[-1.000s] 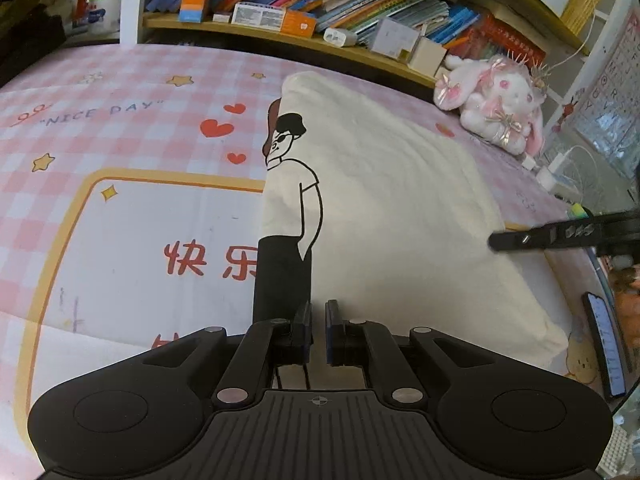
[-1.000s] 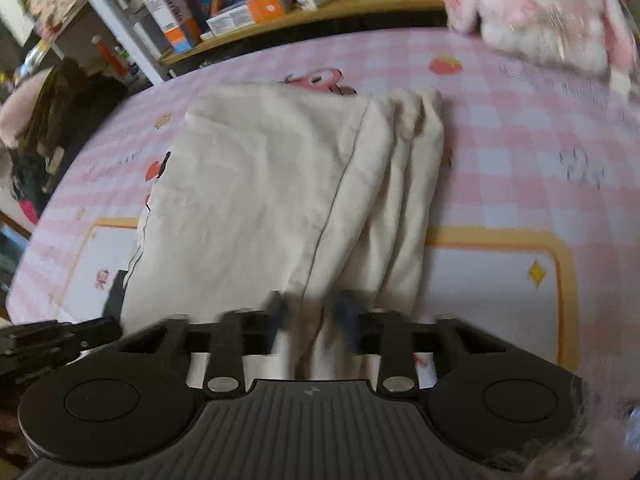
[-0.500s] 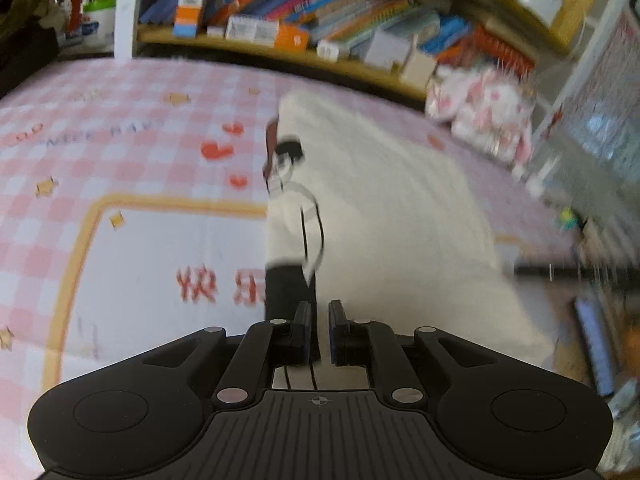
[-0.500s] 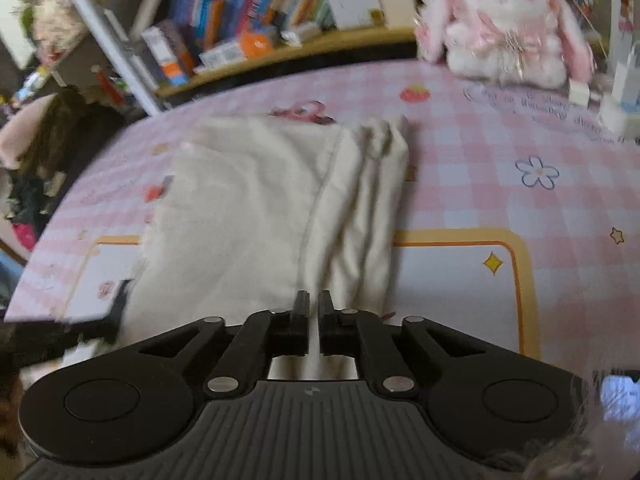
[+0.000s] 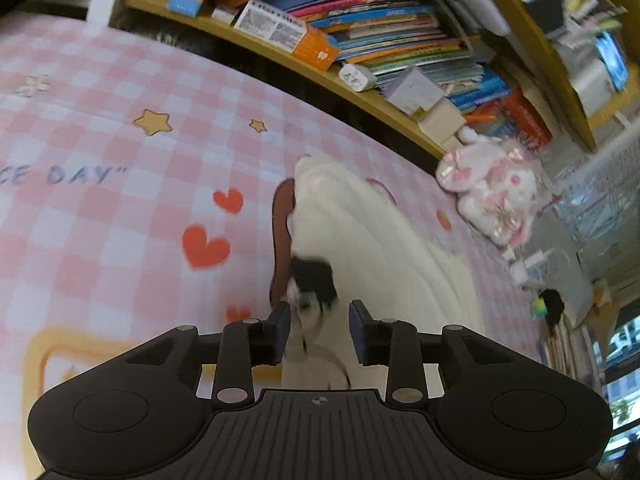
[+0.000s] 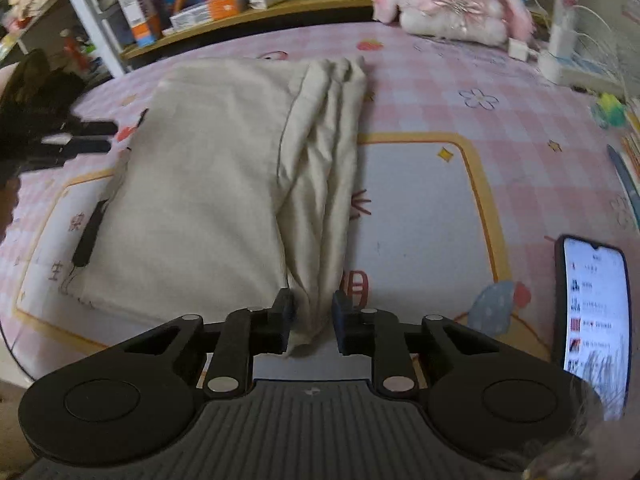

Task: Fold clothes
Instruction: 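Press the folded shirt flat with the open left gripper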

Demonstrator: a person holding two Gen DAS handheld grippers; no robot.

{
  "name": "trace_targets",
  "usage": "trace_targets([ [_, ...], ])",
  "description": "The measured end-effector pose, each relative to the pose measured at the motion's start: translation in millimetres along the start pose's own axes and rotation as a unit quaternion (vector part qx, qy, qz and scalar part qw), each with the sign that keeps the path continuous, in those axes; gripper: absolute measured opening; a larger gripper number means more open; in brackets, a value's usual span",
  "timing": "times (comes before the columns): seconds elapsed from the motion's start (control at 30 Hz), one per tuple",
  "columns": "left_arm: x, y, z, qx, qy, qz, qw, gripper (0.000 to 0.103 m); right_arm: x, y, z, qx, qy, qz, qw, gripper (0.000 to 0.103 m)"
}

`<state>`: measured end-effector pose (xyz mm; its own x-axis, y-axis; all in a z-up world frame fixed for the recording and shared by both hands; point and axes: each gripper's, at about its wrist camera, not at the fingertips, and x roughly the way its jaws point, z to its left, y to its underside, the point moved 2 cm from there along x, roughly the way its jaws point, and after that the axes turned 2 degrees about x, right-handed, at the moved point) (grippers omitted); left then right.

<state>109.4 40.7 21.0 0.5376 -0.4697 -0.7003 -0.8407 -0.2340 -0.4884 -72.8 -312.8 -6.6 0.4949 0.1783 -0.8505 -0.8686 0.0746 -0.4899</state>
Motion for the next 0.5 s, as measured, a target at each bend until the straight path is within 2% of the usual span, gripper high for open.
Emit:
trace_targets([
  [0.03, 7.9, -7.5, 2.6, -0.003, 0.000, 0.002, 1.0000, 0.046, 2.2, -0.5, 1.9, 0.006, 0.006, 0.002, 1.000, 0.020],
  [0.07, 14.4, -13.8, 5.3, -0.010, 0.007, 0.003, 0.9999, 0.048, 4.1, -0.2, 3.3, 0.014, 0.011, 0.004, 1.000, 0.020],
  [0.17, 31.6, -30.8, 13.8, -0.038, 0.043, 0.005, 0.9983, 0.048, 4.4, 0.7, 7.6, 0.033, 0.030, 0.001, 0.999, 0.020],
  [0.23, 43.0, -42.1, 19.4, -0.056, 0.067, 0.006, 0.9962, 0.047, 4.6, 1.3, 11.2, 0.042, 0.045, -0.004, 0.998, 0.025],
  [0.3, 55.9, -49.8, 27.9, -0.099, 0.096, 0.010, 0.9904, 0.044, 6.0, 0.9, 15.3, 0.051, 0.058, -0.009, 0.997, 0.027],
  [0.47, 80.3, -59.5, 41.0, -0.152, 0.126, 0.016, 0.9802, 0.043, 8.0, -0.3, 19.5, 0.071, 0.079, -0.010, 0.994, 0.030],
  [0.5, 82.0, -60.9, 41.1, -0.150, 0.123, 0.014, 0.9809, 0.043, 7.4, 0.5, 19.7, 0.074, 0.082, -0.010, 0.994, 0.030],
])
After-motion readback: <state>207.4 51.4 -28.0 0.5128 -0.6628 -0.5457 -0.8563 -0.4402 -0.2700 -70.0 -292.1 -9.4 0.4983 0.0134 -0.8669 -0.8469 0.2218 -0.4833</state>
